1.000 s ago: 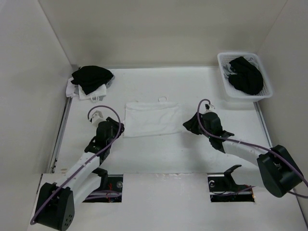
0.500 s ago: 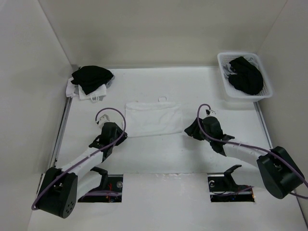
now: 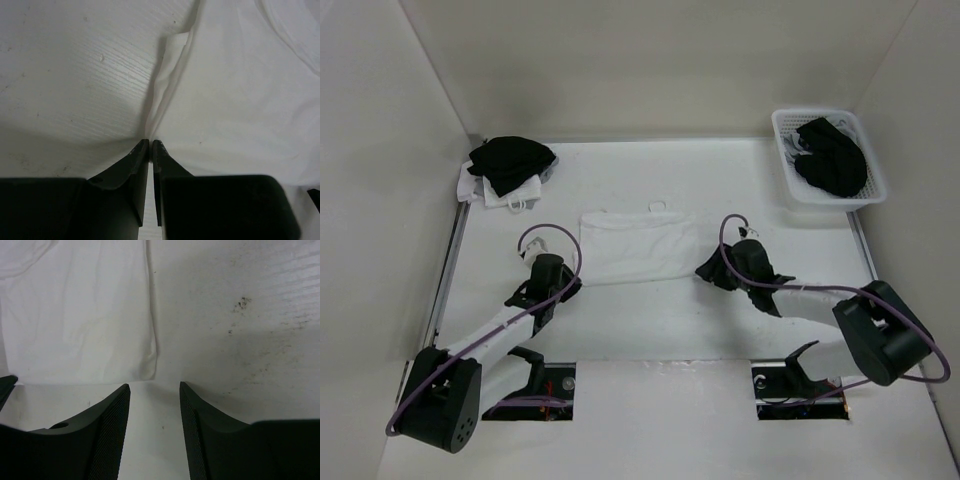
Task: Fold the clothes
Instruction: Fold the tank top
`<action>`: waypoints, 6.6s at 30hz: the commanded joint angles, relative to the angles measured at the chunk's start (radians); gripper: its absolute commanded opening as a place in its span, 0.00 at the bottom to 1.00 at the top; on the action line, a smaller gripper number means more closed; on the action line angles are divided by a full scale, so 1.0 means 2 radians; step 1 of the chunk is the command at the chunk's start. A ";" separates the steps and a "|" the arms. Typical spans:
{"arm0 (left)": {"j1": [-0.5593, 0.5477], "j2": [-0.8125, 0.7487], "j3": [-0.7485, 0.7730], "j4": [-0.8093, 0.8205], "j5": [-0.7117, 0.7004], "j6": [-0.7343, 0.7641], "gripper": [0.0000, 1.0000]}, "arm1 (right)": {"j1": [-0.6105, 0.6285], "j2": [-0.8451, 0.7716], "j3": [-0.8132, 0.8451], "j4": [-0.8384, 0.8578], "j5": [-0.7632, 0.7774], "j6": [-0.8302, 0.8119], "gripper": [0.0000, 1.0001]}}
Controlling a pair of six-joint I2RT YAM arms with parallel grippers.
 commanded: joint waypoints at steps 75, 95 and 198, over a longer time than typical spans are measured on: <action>0.033 -0.050 0.058 0.060 0.013 0.014 0.03 | 0.213 -0.009 -0.009 0.083 0.046 0.117 0.64; 0.034 -0.063 0.061 0.056 0.017 0.013 0.03 | 0.216 0.026 0.003 0.070 0.044 0.146 0.55; 0.068 -0.048 -0.066 0.163 0.054 -0.023 0.17 | 0.129 -0.138 -0.020 -0.123 0.108 0.019 0.34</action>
